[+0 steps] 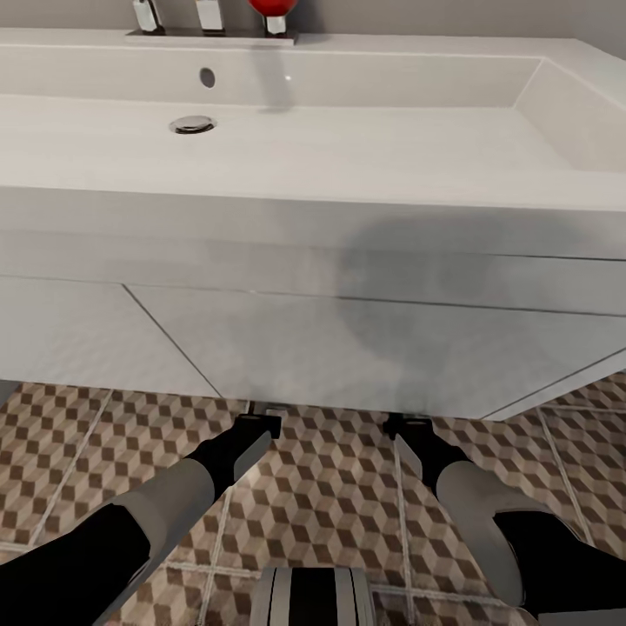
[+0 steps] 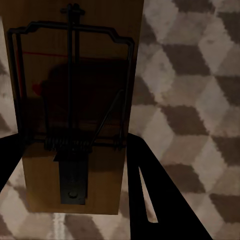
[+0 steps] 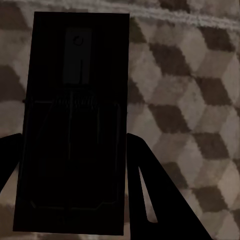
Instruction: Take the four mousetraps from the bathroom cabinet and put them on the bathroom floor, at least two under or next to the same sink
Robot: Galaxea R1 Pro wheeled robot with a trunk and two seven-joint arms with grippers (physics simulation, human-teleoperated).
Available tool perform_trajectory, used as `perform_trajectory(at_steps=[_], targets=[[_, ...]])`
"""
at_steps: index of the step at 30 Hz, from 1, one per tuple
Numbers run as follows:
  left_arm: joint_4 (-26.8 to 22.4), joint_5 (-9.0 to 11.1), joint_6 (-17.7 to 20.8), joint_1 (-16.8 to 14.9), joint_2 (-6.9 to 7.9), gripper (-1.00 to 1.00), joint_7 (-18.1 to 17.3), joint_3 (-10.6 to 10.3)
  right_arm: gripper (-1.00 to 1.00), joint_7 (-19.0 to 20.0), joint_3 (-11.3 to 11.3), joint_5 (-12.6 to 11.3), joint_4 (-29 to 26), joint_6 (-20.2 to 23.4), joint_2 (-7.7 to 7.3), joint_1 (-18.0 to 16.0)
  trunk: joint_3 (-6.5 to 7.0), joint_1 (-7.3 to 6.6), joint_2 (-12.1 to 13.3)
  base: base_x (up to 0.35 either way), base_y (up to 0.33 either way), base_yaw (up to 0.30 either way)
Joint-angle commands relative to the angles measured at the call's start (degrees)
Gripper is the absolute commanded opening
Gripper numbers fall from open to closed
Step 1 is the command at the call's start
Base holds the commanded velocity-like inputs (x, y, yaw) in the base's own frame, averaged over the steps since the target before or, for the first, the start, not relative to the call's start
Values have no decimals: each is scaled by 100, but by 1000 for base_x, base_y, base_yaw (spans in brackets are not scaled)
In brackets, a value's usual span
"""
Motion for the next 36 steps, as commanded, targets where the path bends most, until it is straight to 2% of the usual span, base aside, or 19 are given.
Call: perform_trajectory(at_steps=[1, 7, 14, 21, 36], targets=[[-4, -18, 9, 0, -2, -100, -5, 0, -100, 6, -1, -13, -2, -6, 0, 0, -9, 0, 0, 0, 0, 0], [-100, -22, 29, -5, -9, -100, 9, 0, -100, 15, -3, -14, -118, -1, -21, 0, -64, 0, 0, 0, 0, 0], [-126, -24, 40, -213, -4, -100, 34, 3, -100, 28, 9, -15, -272, 8, -36, 0, -127, 0, 0, 0, 0, 0], [-134, -22, 28, -252, 0, -100, 31, 16, -100, 21, 19, 3, -368, 10, -24, 0, -188, 0, 0, 0, 0, 0], [-177, -21, 9, -346, -67, -100, 31, 26, -100, 14, 18, 10, -946, 55, -13, -8, -201, 0, 0, 0, 0, 0]])
